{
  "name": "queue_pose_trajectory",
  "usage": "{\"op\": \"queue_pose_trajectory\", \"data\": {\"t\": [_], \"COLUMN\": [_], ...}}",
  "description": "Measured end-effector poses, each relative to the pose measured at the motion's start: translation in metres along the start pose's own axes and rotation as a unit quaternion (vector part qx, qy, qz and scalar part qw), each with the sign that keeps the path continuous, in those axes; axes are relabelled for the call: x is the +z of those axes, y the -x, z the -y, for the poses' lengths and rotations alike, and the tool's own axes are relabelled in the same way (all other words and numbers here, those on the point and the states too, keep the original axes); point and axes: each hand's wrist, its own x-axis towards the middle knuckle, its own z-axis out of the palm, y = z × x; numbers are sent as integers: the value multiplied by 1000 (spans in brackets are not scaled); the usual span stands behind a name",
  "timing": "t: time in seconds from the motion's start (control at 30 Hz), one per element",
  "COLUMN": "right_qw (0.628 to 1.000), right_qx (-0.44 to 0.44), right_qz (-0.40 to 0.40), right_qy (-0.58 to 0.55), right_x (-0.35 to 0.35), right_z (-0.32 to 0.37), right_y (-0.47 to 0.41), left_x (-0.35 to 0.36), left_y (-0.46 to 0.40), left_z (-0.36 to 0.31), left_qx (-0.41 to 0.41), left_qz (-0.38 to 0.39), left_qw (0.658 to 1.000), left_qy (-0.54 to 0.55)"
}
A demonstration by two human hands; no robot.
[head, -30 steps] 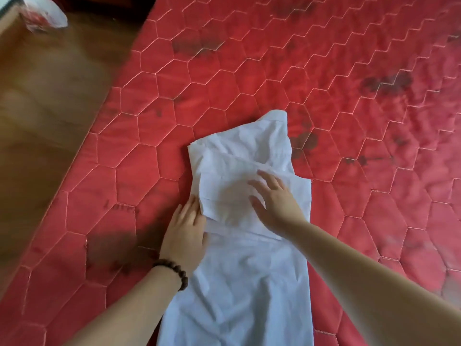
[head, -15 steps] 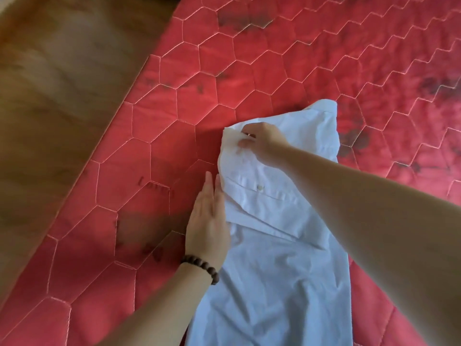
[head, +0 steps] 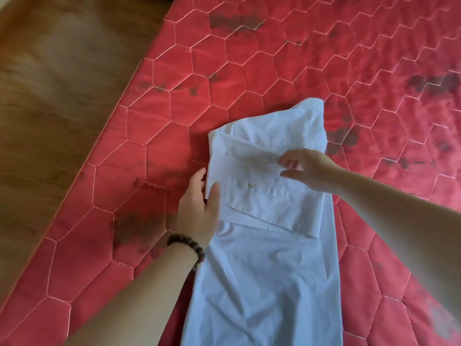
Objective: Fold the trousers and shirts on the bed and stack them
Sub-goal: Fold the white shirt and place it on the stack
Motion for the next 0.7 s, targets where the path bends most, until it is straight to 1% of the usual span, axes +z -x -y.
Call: {"op": "queue_pose_trajectory", "data": {"t": [0.03, 0.07, 0.17, 0.23, 0.3, 0.33, 0.43, 0.47, 0.53, 0.6, 0.63, 0.7], "right_qw": [999, 997, 989, 987, 985, 982, 970, 973, 985, 991, 993, 993], "right_qx": [21, 38, 42, 32, 40, 54, 88, 84, 41, -9, -17, 4], "right_qz": [16, 22, 30, 19, 16, 20, 45, 46, 26, 0, -4, 20], "right_qy": [32, 66, 139, 158, 166, 178, 222, 212, 165, 130, 118, 115], "right_x": [-1, -2, -6, -5, -3, -4, -7, -9, -13, -16, -17, -17], "right_z": [-6, -10, -13, -12, -12, -13, -17, -19, -24, -28, -30, -30], "right_y": [0, -1, -4, -5, -4, -3, -3, -2, 1, 6, 9, 14], "left_x": [3, 6, 8, 6, 3, 2, 2, 3, 5, 8, 11, 16], "left_y": [-9, -16, -26, -31, -32, -32, -29, -27, -24, -21, -21, -24], "left_z": [-6, -10, -15, -14, -15, -16, -25, -28, -31, -32, -32, -31], "left_qx": [-27, -34, 1, 19, 43, 62, 124, 138, 152, 129, 92, -11], "left_qz": [-19, -33, -46, -38, -34, -27, 23, 36, 49, 70, 81, 80], "left_qw": [999, 999, 994, 987, 978, 977, 977, 976, 976, 981, 985, 992], "left_qy": [-3, -14, -94, -156, -202, -203, -171, -163, -148, -127, -118, -101]}}
